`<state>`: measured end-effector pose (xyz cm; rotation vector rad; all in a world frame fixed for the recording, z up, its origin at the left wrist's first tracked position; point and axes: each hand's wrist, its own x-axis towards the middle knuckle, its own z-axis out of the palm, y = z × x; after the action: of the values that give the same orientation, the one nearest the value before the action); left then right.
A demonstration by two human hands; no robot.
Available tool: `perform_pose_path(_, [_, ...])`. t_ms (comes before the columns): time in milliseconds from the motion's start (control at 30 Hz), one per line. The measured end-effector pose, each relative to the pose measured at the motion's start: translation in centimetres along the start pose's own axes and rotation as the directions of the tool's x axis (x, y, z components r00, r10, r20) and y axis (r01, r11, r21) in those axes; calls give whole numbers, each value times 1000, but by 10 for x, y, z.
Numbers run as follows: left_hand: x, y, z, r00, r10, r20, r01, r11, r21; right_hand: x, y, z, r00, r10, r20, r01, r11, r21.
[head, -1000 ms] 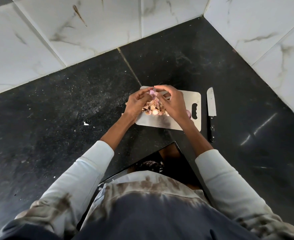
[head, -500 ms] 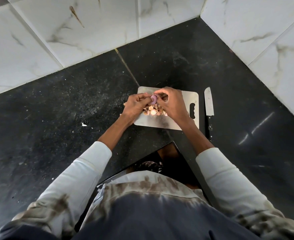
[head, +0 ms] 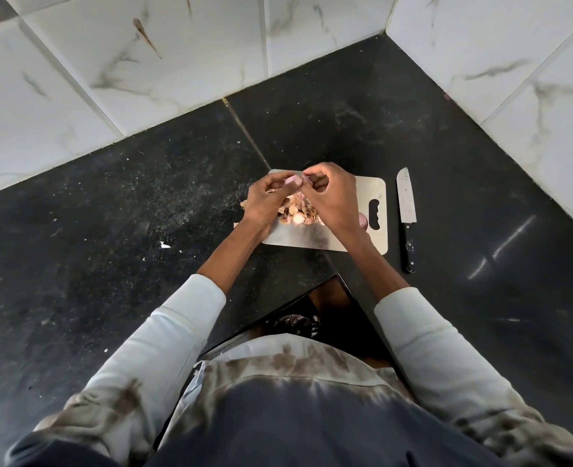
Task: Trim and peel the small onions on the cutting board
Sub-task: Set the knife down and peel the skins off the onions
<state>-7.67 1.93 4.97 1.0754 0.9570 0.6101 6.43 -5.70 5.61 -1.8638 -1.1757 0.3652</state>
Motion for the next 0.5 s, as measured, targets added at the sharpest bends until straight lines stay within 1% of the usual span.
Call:
perform_pose_path(67, [2, 2, -3, 999, -29, -29, 28, 999, -37, -1, 0, -1, 1000, 16, -6, -16, 1000, 26])
perform_pose_path(133, [3, 4, -5, 999, -35, -15, 34, 997, -76, -2, 1, -2, 999, 40, -13, -39, 998, 52])
perform_pose_path(267, [1, 6, -5, 999, -37, 11, 38, 988, -152, -4, 2, -2, 992, 121, 45, -125, 988, 93])
perform_pose_path(367, [1, 3, -4, 999, -54, -1, 53, 977, -207, -4, 3, 1, 980, 185, 69, -193, 972, 137])
perform_pose_path(500, [-3, 0, 0, 998, -61, -7, 59, 984, -169, -6, 5, 6, 976, 210, 64, -216, 968, 127])
